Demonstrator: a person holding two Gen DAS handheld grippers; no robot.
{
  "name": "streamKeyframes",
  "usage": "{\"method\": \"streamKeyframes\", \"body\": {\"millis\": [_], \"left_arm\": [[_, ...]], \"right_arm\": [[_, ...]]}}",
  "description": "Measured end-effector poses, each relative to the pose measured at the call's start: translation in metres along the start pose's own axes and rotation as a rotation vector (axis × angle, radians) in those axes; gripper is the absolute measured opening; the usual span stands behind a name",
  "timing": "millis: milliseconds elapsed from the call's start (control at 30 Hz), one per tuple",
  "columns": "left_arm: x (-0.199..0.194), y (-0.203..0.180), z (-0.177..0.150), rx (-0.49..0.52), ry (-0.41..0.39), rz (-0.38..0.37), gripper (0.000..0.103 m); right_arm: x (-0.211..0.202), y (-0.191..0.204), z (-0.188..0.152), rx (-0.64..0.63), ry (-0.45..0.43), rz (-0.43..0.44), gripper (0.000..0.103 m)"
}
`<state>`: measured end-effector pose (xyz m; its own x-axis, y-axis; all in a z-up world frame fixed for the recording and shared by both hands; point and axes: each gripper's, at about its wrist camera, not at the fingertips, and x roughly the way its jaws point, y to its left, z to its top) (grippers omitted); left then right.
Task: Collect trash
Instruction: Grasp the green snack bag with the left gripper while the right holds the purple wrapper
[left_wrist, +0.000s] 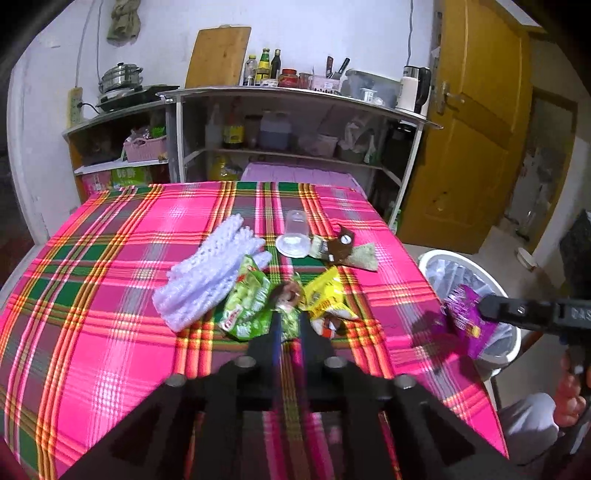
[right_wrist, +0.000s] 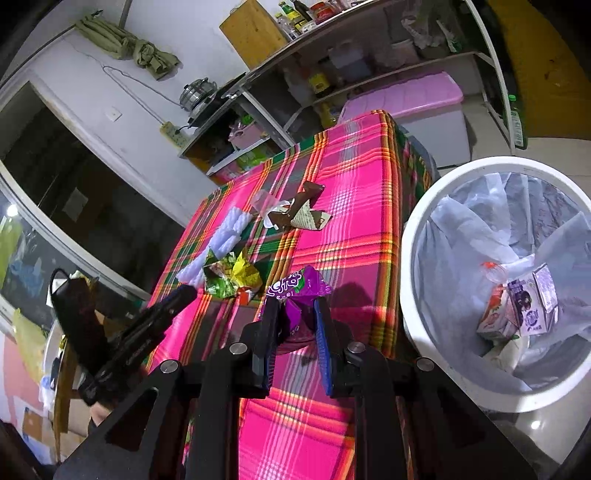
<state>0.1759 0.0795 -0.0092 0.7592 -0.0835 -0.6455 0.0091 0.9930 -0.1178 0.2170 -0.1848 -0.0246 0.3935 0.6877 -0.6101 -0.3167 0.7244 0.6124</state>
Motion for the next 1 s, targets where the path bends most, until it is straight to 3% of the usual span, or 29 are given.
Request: {"method": "streamKeyframes", "body": {"millis": [33,67,333,667,700,733,800,1000], "left_arm": [[0.003,0.001,0.002,0.001,0.000,0.006,0.038],[0.006,0.002,0.005,0.001,0.001,0.009,0.041],[0.044,0.006,0.018,0.005,0.055,0.009,0.041],[0.060,0.010,0.018,-0.009,0.084,0.043,0.041],[0.060,0.009,0.017,0.000,0.083,0.052,0.038],[0.060,0.008,0.016,0.007,0.081,0.054,0.027],[0.058,0.005,0.016,0.021,0.080,0.052,0.016],[0.044,-0.003,0.012,0.047,0.058,0.055,0.009]], "right_arm": [[-0.001,-0.001,0.000,0.001,-0.001,-0.001,0.020],[-0.001,-0.001,-0.001,0.002,-0.001,-0.002,0.020],[0.000,-0.009,0.000,0.011,0.004,-0.002,0.020],[0.001,-0.012,0.000,0.018,0.010,0.001,0.020],[0.001,-0.012,0.000,0.018,0.010,0.001,0.020],[0.001,-0.012,0.000,0.018,0.009,0.001,0.020],[0.001,-0.012,0.000,0.016,0.008,0.000,0.020],[-0.003,-0.009,-0.003,0.010,-0.001,0.004,0.020]]}}
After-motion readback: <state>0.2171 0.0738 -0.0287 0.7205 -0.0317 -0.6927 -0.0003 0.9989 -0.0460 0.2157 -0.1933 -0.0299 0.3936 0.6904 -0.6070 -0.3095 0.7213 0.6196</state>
